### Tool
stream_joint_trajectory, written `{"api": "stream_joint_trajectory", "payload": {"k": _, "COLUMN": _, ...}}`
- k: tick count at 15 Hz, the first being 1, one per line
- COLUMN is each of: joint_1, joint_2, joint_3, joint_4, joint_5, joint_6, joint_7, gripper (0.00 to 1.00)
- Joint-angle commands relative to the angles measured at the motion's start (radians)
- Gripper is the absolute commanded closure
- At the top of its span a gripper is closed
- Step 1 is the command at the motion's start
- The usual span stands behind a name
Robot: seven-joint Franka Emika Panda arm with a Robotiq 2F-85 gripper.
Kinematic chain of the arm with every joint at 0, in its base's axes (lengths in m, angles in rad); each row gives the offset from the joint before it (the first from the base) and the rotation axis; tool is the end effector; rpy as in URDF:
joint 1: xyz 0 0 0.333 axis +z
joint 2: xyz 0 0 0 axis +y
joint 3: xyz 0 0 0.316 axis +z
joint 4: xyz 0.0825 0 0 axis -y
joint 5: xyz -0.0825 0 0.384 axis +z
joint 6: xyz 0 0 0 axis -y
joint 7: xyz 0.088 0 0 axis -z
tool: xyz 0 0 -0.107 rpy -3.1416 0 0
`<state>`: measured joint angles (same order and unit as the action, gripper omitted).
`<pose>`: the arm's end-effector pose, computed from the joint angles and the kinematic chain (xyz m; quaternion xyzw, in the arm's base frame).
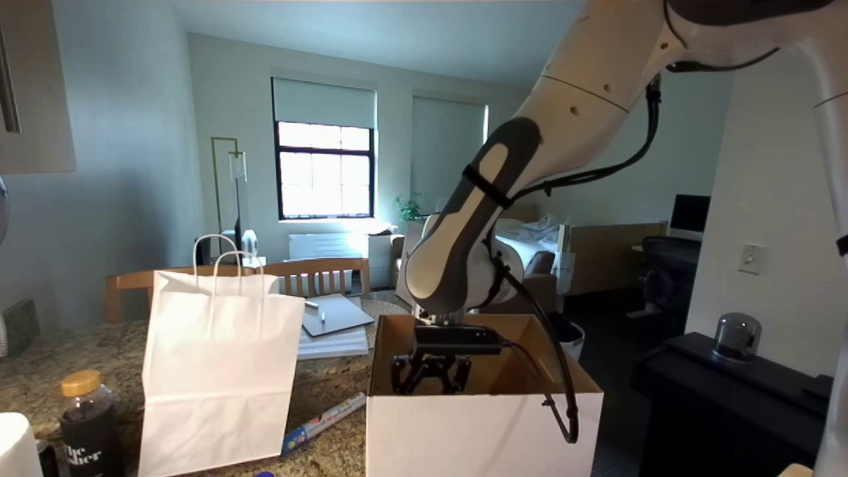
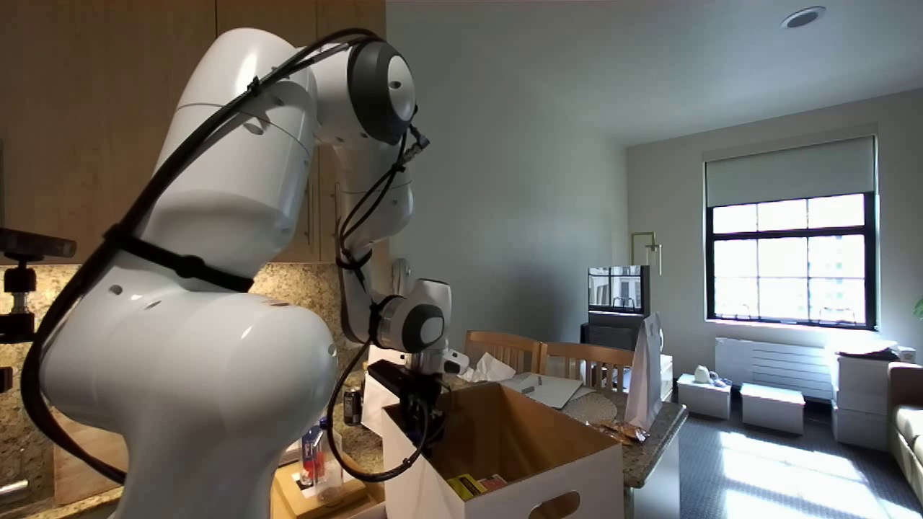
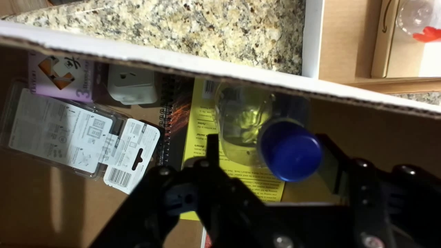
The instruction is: Remove two bottles from the box
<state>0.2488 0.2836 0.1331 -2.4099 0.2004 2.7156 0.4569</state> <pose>0.4642 0.1813 0.1986 -0.9895 0.1306 0.0151 0.0599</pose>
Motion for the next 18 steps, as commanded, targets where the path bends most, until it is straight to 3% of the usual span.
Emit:
{"api": "stream_joint_trajectory", "payload": {"k": 1, "joint_1": -0.016, "joint_2": -0.051, "joint_3": 0.012, "joint_4": -0.047, "joint_5": 0.023, "joint_6": -0.01, "joint_7": -0.029, "gripper": 0.02}}
{"api": "stream_joint_trajectory", "payload": {"k": 18, "joint_1": -0.014, "joint_2": -0.098, "joint_3": 0.015, "joint_4": -0.103, "joint_5": 0.022, "joint_6": 0.001, "joint_7": -0.028, "gripper": 0.0}}
